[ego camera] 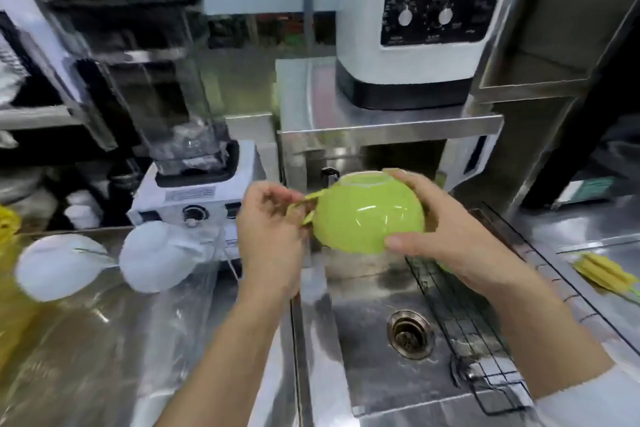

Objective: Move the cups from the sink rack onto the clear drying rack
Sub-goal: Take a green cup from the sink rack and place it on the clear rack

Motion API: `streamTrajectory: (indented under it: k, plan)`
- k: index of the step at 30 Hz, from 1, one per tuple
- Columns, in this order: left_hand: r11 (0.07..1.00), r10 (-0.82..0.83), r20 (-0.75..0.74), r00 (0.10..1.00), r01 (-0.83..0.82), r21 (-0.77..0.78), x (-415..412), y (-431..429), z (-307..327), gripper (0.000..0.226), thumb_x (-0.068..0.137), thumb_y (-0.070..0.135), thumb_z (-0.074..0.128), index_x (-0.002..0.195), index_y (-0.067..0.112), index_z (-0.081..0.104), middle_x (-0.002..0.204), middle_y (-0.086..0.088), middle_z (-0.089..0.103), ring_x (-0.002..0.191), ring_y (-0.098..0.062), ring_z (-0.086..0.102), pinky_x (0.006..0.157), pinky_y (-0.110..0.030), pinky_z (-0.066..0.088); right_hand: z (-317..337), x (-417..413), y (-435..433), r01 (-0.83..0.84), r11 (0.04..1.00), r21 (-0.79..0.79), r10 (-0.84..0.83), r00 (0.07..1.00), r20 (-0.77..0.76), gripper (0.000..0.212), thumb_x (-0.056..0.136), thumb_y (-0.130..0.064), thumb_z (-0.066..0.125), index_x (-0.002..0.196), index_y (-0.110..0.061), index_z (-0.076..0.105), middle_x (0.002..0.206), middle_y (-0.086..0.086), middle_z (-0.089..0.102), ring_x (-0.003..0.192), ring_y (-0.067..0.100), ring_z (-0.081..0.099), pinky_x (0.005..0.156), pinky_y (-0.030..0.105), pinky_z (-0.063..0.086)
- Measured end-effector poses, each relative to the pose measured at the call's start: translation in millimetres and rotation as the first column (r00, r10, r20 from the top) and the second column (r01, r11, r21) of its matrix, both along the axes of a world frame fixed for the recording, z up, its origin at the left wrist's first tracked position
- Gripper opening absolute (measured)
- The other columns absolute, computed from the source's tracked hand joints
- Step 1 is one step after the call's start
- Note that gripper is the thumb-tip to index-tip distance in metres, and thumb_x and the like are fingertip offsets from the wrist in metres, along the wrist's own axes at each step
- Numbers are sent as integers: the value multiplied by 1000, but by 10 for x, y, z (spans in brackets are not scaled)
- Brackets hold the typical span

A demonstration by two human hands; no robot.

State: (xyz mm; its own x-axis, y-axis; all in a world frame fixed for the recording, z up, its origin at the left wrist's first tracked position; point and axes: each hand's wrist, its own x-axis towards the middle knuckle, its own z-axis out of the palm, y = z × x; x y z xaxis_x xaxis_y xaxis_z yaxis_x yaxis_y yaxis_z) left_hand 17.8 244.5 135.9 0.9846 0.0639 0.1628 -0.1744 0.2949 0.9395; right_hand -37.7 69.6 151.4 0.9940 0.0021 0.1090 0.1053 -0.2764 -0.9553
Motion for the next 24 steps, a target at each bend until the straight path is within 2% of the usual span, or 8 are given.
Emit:
streamTrajectory:
  k: [2,6,10,13,16,19,22,24]
  plan:
    - [997,57,99,993,-63,52,32,340,149,36,81,-18,48,72,17,46,67,7,58,52,-3,55,43,-16,44,124,65,323,-45,998,-37,48,995,88,91,37,-46,80,121,-44,46,125,-10,52,113,12,54,97,34,45]
    - [972,145,218,965,-180,151,75,984,314,36,82,-15,46,75,19,52,79,1,58,63,-1,59,53,-17,48,272,208,962,-116,987,-111,135,973,186,92,35,-47,80,118,-51,40,124,-21,49,109,-5,52,92,19,44]
    - [923,165,262,951,-242,298,98,1657,346,42,80,-15,46,75,26,56,77,5,61,70,-5,57,61,-20,46,288,332,1597,-193,941,-278,248,952,180,104,37,-52,84,126,-51,31,130,-29,40,119,-7,43,102,22,37]
    - [850,221,291,931,-330,410,94,2117,329,48,76,-17,42,77,29,54,80,6,61,78,-8,59,69,-21,48,202,404,2074,-230,892,-388,307,940,147,108,43,-54,85,133,-44,26,137,-21,38,126,0,37,109,31,33]
    - [758,277,277,920,-386,526,84,2520,231,47,75,-16,39,81,28,53,83,6,62,83,-10,59,71,-16,46,66,445,2528,-251,859,-446,335,934,121,110,50,-50,84,137,-42,19,141,-17,32,124,-3,30,103,23,29]
    - [690,329,237,914,-404,601,96,2930,63,42,78,-10,46,79,30,57,92,0,66,92,-18,60,79,-32,48,-91,485,2925,-276,844,-460,353,931,88,109,52,-49,83,139,-37,18,134,-18,32,121,-4,30,99,20,28]
    - [591,388,174,905,-390,706,107,3290,-84,36,77,-2,58,68,32,61,85,-3,64,80,-22,61,72,-38,50,-270,537,3253,-313,819,-481,380,924,45,109,52,-54,82,139,-35,18,143,-7,34,131,9,32,108,31,32]
    - [535,427,143,893,-377,756,133,3452,-170,31,76,1,63,68,31,63,88,-8,61,79,-24,60,75,-42,51,-365,551,3420,-318,792,-521,371,929,-3,112,52,-58,79,141,-32,15,146,-4,31,135,15,29,109,37,32]
